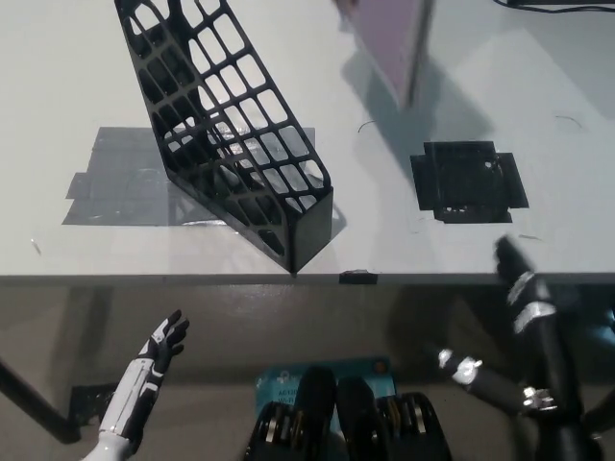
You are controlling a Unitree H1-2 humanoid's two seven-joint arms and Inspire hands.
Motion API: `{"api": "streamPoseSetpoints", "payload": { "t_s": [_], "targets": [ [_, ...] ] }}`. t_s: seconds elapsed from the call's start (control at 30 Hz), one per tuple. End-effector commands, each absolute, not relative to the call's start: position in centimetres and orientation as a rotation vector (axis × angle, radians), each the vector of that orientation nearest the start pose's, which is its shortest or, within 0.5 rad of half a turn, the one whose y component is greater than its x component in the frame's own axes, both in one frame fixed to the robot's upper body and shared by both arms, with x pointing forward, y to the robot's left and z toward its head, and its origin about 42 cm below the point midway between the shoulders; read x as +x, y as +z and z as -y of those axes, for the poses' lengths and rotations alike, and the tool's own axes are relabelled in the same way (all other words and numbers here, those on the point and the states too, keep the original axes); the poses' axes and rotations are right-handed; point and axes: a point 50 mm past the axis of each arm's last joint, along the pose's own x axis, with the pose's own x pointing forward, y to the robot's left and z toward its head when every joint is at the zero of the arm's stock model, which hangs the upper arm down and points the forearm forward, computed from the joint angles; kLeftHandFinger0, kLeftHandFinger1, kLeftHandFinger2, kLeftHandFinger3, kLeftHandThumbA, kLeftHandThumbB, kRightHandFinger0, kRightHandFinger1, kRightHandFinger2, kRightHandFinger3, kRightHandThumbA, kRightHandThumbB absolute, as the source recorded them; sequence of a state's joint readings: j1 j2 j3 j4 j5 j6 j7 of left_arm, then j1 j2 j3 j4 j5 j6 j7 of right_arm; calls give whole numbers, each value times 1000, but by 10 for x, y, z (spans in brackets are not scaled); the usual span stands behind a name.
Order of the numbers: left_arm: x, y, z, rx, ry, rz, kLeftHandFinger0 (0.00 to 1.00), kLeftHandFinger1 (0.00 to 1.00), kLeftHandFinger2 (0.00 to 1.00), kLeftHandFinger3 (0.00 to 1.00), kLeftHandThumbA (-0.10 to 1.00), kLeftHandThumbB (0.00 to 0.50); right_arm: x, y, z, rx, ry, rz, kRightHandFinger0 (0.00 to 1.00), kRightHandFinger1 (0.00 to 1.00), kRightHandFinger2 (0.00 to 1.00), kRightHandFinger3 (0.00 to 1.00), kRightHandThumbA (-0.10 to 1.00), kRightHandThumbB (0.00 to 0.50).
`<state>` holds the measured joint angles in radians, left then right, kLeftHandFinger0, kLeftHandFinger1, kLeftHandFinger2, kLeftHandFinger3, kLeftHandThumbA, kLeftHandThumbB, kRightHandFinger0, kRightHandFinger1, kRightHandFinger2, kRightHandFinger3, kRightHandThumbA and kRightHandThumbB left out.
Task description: A person hands a notebook to the robot and the robot grabs it with its right hand and places it in the magazine stand kept in the centre of the desk infront of it.
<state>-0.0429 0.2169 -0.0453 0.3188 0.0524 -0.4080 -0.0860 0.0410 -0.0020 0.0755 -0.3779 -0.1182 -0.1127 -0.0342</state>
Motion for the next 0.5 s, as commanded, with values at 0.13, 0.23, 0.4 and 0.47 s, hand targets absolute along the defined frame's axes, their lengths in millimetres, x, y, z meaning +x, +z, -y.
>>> {"api": "streamPoseSetpoints", "payload": {
  "t_s": [0.13, 0.23, 0.4, 0.47],
  "targets": [
    [288, 64, -280, 289, -191, 192, 1000, 1000, 1000, 1000, 1000, 500, 269, 282, 213, -50, -71, 745, 1000, 1000, 1000, 1000, 1000, 219],
    [288, 63, -280, 292, -186, 191, 1000, 1000, 1000, 1000, 1000, 500, 275, 296, 213, -40, -105, 747, 1000, 1000, 1000, 1000, 1000, 245],
    [291, 66, -281, 310, -187, 196, 1000, 1000, 1000, 1000, 1000, 500, 291, 311, 210, -39, -91, 777, 1000, 1000, 1000, 1000, 1000, 241],
    [291, 65, -281, 305, -191, 195, 1000, 1000, 1000, 1000, 1000, 500, 299, 314, 208, -22, -96, 775, 1000, 1000, 1000, 1000, 1000, 244]
  ]
}}
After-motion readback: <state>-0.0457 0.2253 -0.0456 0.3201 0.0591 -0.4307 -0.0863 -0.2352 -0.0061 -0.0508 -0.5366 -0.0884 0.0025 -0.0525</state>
